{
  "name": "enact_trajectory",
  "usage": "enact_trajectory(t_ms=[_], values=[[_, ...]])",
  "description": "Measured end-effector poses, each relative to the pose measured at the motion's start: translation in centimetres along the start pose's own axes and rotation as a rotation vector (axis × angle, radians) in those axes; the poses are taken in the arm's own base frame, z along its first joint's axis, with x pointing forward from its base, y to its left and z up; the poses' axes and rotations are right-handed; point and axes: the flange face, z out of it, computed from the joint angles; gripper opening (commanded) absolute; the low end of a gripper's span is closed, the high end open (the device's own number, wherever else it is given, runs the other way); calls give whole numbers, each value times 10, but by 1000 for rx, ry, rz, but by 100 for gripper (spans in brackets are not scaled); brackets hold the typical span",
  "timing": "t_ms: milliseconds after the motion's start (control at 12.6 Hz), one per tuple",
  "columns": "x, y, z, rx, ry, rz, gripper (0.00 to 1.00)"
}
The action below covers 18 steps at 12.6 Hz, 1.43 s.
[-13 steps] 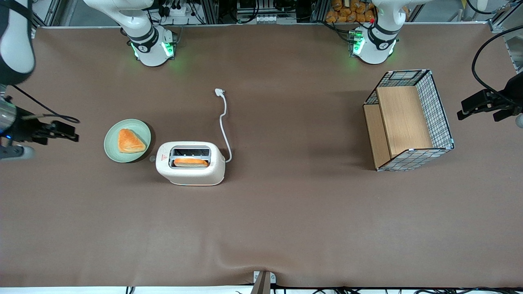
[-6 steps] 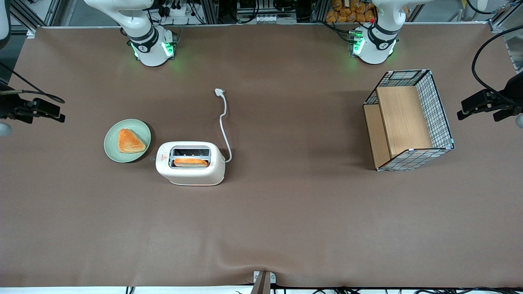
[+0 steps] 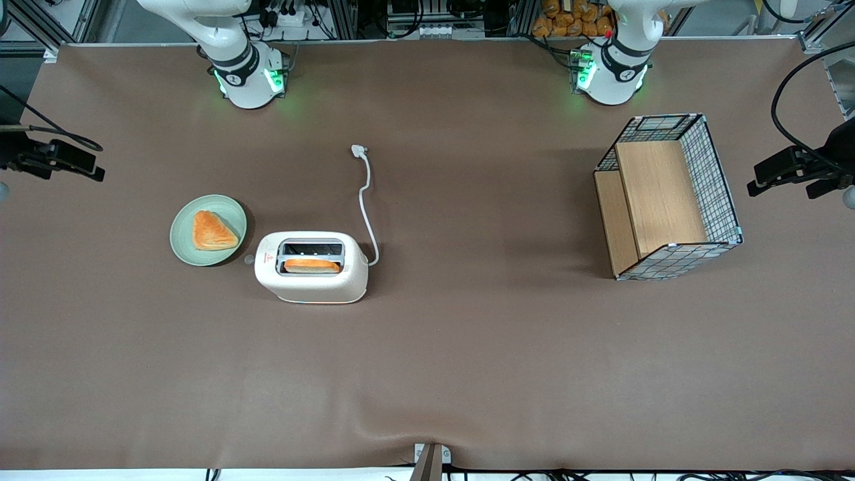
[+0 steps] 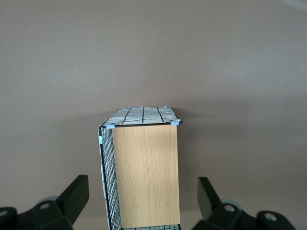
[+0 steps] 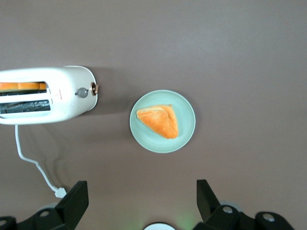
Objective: Press toaster button with right arm
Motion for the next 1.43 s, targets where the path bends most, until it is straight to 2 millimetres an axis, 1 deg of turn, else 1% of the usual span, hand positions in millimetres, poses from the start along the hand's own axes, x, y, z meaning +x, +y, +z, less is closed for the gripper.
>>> enact_trajectory(t_ms=[397, 635, 794, 1032, 1429], values=[[-13, -10, -19, -2, 10, 27, 100], [-14, -9, -30, -46, 40, 27, 100], [-14, -12, -37, -51, 59, 20, 100], [-14, -17, -39, -52, 63, 12, 100], [-14, -17, -38, -49, 63, 12, 100]])
